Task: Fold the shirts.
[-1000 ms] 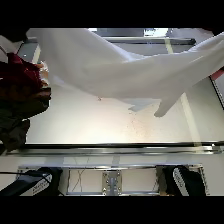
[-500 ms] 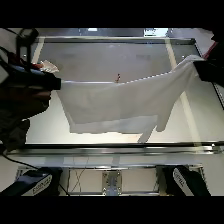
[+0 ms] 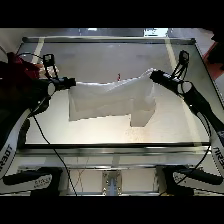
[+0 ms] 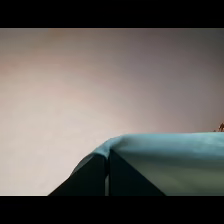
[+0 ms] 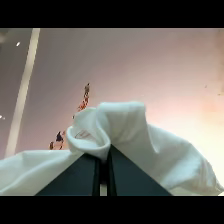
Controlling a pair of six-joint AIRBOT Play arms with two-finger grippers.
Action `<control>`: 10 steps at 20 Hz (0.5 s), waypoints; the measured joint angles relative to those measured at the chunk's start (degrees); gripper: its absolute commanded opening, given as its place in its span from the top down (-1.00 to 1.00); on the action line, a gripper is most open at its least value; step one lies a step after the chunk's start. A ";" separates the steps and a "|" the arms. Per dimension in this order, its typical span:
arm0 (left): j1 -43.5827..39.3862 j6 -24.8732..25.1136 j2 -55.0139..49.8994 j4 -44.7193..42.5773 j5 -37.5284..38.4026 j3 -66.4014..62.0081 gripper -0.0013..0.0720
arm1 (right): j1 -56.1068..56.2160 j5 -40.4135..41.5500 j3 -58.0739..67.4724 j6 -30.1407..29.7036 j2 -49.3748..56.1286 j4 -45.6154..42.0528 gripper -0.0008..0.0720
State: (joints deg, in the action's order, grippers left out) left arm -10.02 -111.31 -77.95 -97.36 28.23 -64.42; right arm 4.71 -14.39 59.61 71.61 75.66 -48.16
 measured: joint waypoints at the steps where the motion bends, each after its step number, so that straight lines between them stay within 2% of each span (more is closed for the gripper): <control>1: 0.00 -1.49 -0.98 -0.48 -3.63 -0.74 0.53 | 1.16 4.15 -0.11 0.00 1.62 0.11 0.10; 2: 0.00 -2.75 -1.68 -0.81 -7.32 -1.57 -0.34 | 2.08 8.31 -0.17 0.04 2.84 0.26 -0.14; 3: 0.07 -3.54 -2.14 -1.01 -10.75 -2.54 -0.72 | 2.60 11.56 -0.24 0.13 3.58 0.31 -0.14; 6: 0.98 -5.14 -2.56 -1.33 -16.04 -7.67 -0.71 | 1.68 17.46 -0.28 0.46 2.99 0.52 -0.14; 8: 2.73 -5.09 -1.14 -1.40 -14.84 -12.00 -0.71 | -0.96 17.66 -0.33 0.46 0.00 0.46 -0.13; 10: 5.03 -3.32 1.79 -1.57 -11.67 -14.86 -0.69 | -5.22 13.73 -0.33 0.50 -4.46 -0.81 -0.11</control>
State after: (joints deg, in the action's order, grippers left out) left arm -4.99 -114.63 -76.16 -98.94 16.56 -79.29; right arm -0.51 -0.67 59.29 72.12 71.20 -48.97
